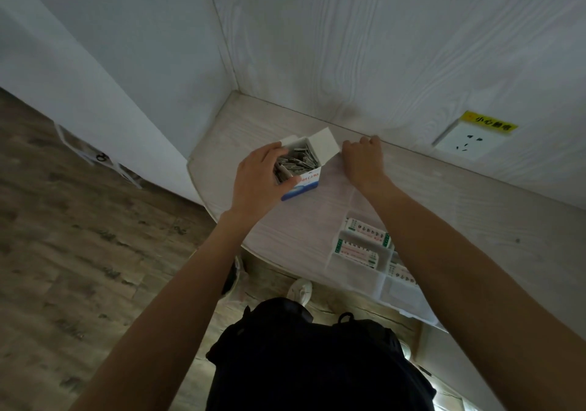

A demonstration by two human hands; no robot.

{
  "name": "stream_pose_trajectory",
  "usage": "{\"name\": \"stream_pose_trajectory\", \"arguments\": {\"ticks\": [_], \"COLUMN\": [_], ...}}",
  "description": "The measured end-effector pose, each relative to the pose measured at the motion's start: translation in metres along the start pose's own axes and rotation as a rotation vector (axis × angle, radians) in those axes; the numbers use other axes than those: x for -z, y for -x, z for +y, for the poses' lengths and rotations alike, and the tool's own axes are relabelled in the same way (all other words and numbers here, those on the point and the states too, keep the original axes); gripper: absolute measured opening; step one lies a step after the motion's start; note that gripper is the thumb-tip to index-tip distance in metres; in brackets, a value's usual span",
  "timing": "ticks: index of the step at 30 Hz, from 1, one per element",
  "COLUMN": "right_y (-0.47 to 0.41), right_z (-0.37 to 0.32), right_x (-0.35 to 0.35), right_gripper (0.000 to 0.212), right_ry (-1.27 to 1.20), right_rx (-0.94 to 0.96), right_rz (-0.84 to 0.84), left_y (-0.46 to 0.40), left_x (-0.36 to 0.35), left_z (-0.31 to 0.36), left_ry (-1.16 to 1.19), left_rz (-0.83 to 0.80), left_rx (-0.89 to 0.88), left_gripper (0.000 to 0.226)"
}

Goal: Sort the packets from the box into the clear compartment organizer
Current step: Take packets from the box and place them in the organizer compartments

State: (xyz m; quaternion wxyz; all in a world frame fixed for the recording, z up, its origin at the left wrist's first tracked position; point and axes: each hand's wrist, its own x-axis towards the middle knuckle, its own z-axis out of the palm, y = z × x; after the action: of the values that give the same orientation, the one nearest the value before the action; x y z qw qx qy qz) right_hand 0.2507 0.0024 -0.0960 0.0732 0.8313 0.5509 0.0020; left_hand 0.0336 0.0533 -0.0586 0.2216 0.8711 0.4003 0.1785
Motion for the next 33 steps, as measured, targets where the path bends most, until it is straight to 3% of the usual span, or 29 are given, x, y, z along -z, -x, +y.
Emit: {"name": "stream_pose_trajectory", "arguments": {"ticks": [3, 6, 9, 13, 18, 25, 28, 33], "right_y": [0.0, 0.015, 0.046, 0.081, 0.095, 0.089, 0.087, 0.087], "right_z": [0.008, 0.021, 0.021, 0.004, -0.016, -0.036, -0.04, -0.037], "right_x": [0.006, 0.022, 0.045, 0.059, 0.062, 0.056, 0.059, 0.071], "right_gripper": [0.023, 0.024, 0.019, 0.008, 0.007, 0.014, 0.014, 0.011], "right_ry": [-0.142, -0.651, -1.055, -1.236, -1.176, -1.021, -1.032, -1.211], "right_rx": [-0.209, -0.487, -0.543, -0.551, -0.446, -0.352, -0.367, -0.464], "right_rz": [0.017, 0.106, 0.222, 0.255, 0.238, 0.208, 0.209, 0.262], "left_y": [0.0, -0.001, -0.009, -0.023, -0.044, -0.05, -0.046, -0.051], "left_x": [0.005, 0.014, 0.023, 0.027, 0.027, 0.019, 0.018, 0.031], "left_z": [-0.002, -0.009, -0.014, -0.007, 0.008, 0.012, 0.011, 0.01], "left_ry": [0.039, 0.075, -0.026, -0.242, -0.372, -0.344, -0.231, -0.013], "left_rz": [-0.034, -0.036, -0.009, -0.178, -0.34, -0.262, -0.131, -0.013], "left_rx": [-0.033, -0.126, -0.259, -0.239, -0.295, -0.392, -0.448, -0.326], "left_gripper": [0.059, 0.05, 0.039, 0.037, 0.035, 0.017, 0.011, 0.008]}}
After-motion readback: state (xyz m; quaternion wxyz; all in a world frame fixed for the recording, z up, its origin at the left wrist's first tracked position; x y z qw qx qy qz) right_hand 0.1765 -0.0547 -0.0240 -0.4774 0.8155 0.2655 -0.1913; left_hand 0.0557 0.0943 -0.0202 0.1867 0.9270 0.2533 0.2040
